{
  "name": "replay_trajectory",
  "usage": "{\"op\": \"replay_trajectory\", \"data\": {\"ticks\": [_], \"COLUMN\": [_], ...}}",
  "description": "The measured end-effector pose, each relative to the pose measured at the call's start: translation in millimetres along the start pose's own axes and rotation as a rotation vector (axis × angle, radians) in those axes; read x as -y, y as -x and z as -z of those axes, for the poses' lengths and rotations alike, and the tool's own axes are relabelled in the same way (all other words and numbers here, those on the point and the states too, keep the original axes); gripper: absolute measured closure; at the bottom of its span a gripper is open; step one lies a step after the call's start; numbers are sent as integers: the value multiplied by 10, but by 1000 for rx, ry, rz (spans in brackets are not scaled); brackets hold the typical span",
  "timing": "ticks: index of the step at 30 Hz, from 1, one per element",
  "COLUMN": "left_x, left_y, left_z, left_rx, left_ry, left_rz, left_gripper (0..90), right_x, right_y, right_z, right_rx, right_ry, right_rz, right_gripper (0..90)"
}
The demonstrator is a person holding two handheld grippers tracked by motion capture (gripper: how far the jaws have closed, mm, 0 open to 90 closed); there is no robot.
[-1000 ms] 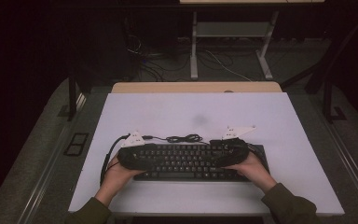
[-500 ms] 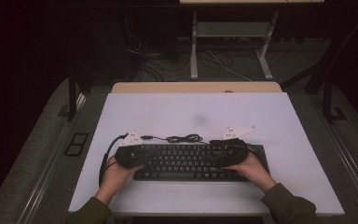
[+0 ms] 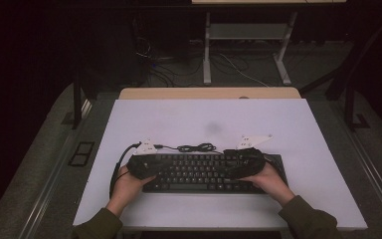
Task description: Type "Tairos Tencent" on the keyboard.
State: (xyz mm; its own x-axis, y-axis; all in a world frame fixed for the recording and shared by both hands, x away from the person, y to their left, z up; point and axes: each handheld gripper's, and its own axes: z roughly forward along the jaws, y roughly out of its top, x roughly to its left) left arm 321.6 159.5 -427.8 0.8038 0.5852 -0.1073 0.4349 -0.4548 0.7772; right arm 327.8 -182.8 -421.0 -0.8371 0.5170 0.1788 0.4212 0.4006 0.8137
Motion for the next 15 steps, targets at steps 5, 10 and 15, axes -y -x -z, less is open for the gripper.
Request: {"op": "replay_trajectory", "data": {"ticks": [5,10,15], "left_x": [0,-2,1], "left_y": [8,12,12], "left_z": [-38,-77,-94], "left_rx": [3,2,2], "left_ry": [-12,-28,-35], "left_rz": [-7,-16,-23], "left_gripper": [893,893,893], "right_x": [1,1,-1], "right_y": [1,2,2], "right_z": [0,0,3], "right_rx": [1,-1,2], "right_ry": [-1,-1,2], "right_rz": [2,2,1], "right_gripper": [256,256,256]}}
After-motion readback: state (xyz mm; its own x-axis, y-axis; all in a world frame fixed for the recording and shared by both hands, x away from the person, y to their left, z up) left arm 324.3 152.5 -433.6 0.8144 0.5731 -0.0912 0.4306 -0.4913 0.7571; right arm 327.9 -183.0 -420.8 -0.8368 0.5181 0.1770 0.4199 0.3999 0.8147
